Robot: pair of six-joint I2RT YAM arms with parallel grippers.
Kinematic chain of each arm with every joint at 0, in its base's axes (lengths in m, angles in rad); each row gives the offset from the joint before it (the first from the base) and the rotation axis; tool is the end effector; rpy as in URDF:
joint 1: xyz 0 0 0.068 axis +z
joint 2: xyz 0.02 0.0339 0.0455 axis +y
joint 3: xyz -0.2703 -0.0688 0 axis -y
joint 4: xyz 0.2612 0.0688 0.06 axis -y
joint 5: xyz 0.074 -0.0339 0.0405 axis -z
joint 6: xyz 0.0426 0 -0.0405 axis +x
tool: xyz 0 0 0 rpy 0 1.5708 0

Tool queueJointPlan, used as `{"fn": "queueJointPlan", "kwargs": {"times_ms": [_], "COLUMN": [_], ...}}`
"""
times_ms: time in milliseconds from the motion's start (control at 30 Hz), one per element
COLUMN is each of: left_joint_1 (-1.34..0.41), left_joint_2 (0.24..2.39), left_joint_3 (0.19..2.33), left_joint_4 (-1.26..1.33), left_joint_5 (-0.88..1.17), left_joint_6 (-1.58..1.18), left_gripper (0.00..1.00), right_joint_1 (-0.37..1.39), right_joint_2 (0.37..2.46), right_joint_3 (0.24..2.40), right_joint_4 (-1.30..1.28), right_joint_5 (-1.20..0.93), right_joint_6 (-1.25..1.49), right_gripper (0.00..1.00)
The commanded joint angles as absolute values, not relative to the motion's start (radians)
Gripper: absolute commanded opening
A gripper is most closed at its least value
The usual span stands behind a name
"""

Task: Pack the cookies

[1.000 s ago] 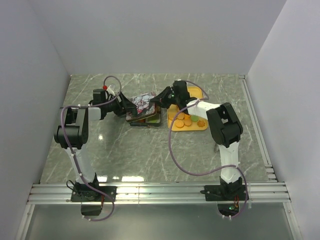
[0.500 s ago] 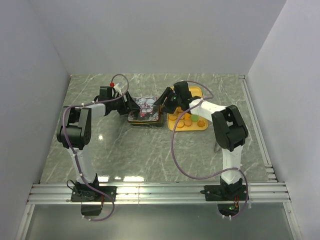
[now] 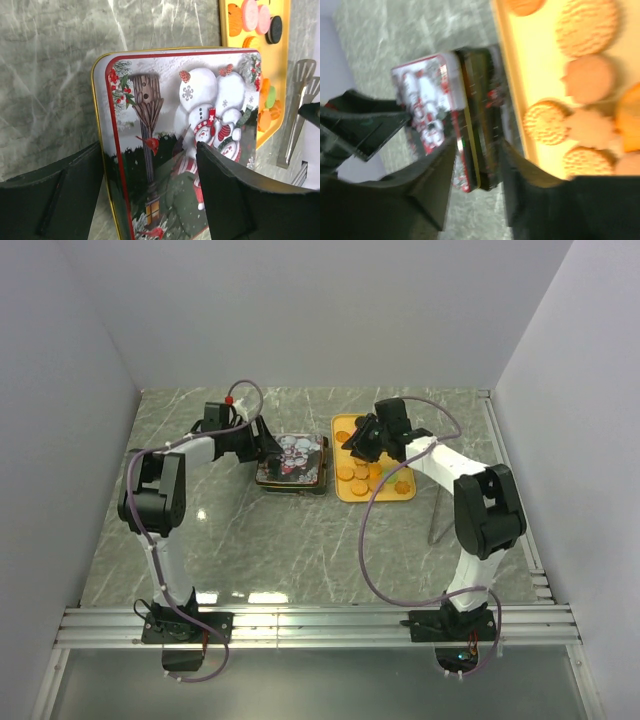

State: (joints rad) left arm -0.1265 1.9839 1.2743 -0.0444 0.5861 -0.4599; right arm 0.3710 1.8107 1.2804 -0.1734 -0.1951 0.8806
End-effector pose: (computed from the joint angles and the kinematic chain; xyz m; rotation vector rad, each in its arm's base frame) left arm 0.4390 -0.0796 0.1614 -0.0872 2.3654 -0.9715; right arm 0.3961 0.1629 0.2208 0.5024 2.3626 0.8457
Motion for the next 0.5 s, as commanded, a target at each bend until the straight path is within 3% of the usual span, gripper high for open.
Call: {"fn": "queueJointPlan", "kwargs": {"times_ms": [0,133,467], "left_joint_1": [-0.141,-0.155,-0.181], "left_joint_2": [2.005,2.019,2.059], "left_joint_3": [1.330,1.362,1.448], "left_joint_4": [-0.106,-0.147,-0.259], "left_joint_5": [0.563,0.545,0.520], "left_joint_6": [-0.423,-0.425,-0.482], "left_gripper": [0.77,0.78,0.81], "right_joint_1": [0.357,0.367,0.446], "right_joint_2": [1.842,1.914,2.045], "right_joint_3": [1.285,1.331,1.420], "right_joint_4": [-0.242,-0.253,-0.245], "right_joint_5": [-0.164,-0.205,-0.301], "right_joint_6": [0.868,0.873,0.873], "right_gripper": [0.42,0.31,0.23]}}
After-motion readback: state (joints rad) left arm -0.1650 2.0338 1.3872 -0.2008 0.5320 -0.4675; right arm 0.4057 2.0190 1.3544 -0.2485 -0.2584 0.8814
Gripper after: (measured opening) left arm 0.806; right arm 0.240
